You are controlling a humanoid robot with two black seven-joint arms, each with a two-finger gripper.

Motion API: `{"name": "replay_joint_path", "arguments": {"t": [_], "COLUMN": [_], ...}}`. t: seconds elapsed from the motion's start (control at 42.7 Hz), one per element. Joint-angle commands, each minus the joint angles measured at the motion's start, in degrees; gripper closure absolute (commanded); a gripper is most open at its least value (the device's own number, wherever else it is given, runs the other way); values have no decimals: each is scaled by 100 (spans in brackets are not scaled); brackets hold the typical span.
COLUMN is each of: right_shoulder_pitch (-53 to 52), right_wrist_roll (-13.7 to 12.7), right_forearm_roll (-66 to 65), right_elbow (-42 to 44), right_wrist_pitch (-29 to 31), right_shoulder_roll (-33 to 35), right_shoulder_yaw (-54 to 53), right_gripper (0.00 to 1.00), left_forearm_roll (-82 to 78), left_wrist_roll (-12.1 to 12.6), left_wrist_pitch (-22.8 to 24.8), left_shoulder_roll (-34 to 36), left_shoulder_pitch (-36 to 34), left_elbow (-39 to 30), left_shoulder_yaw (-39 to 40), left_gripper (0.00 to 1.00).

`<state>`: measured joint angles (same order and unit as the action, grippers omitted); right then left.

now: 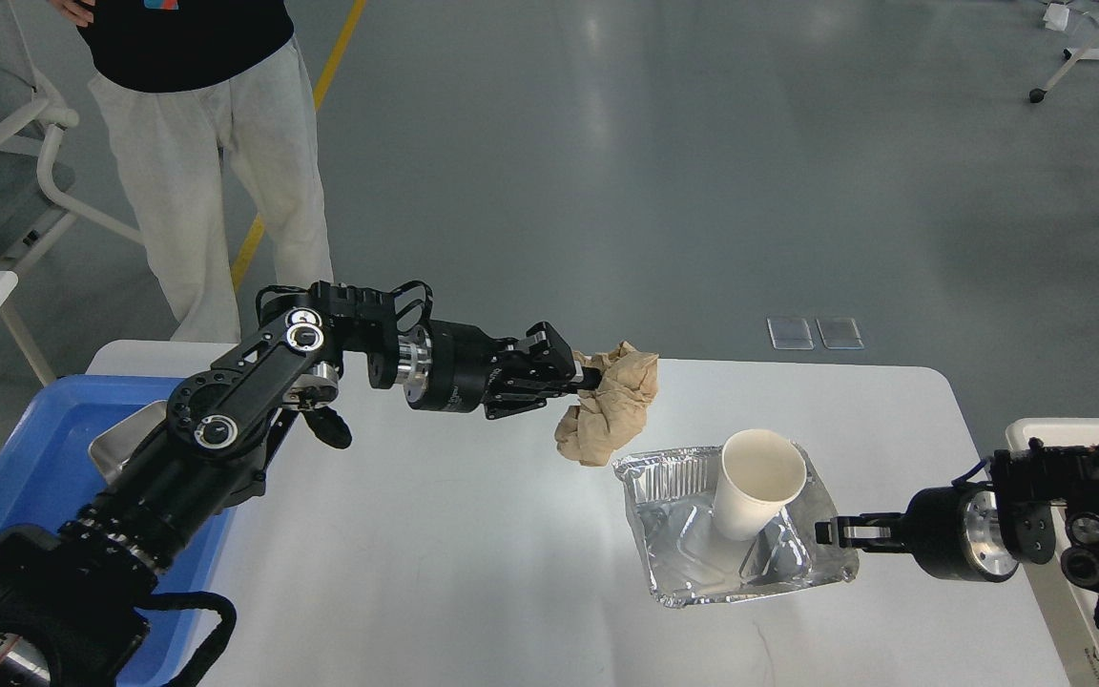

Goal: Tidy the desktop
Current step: 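Lift the beige cloth with the left gripper and carry it over the foil tray, then lower the beige cloth into the foil tray and open the left gripper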

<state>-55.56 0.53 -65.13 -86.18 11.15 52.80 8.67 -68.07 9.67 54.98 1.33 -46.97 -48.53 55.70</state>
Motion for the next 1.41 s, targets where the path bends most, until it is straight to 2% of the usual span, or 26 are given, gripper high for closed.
{"name": "replay_joint_path", "arguments": {"t": [0.0, 0.258, 1.054, 1.336, 1.383], "right_shoulder_pitch": [10, 10, 1, -16, -16], "right_wrist_roll": [-1, 8, 17, 26, 26], "right_forearm_roll": [0, 9, 71, 79, 79], "right_elbow": [14, 58, 409, 348, 348], "right_wrist_pitch": [1, 1, -34, -25, -25], "right_shoulder_roll": [-24, -33, -24, -24, -24], "right_shoulder_yaw": [-6, -15, -155, -190, -190], "right_gripper": [100, 100, 100, 100, 100], "left_forearm_roll": [-154, -294, -242, -277, -268], "left_wrist_roll": [0, 0, 0, 27, 44], "left_wrist_pitch": [2, 2, 2, 2, 2], "left_shoulder_roll": [-554, -994, -678, -880, -889], "left_shoulder_pitch": [-23, -67, 21, 109, 100], "left_elbow": [291, 485, 485, 590, 608], "left_shoulder_yaw": [-7, 11, 46, 64, 64], "left_gripper": [100, 100, 98, 88, 81]}}
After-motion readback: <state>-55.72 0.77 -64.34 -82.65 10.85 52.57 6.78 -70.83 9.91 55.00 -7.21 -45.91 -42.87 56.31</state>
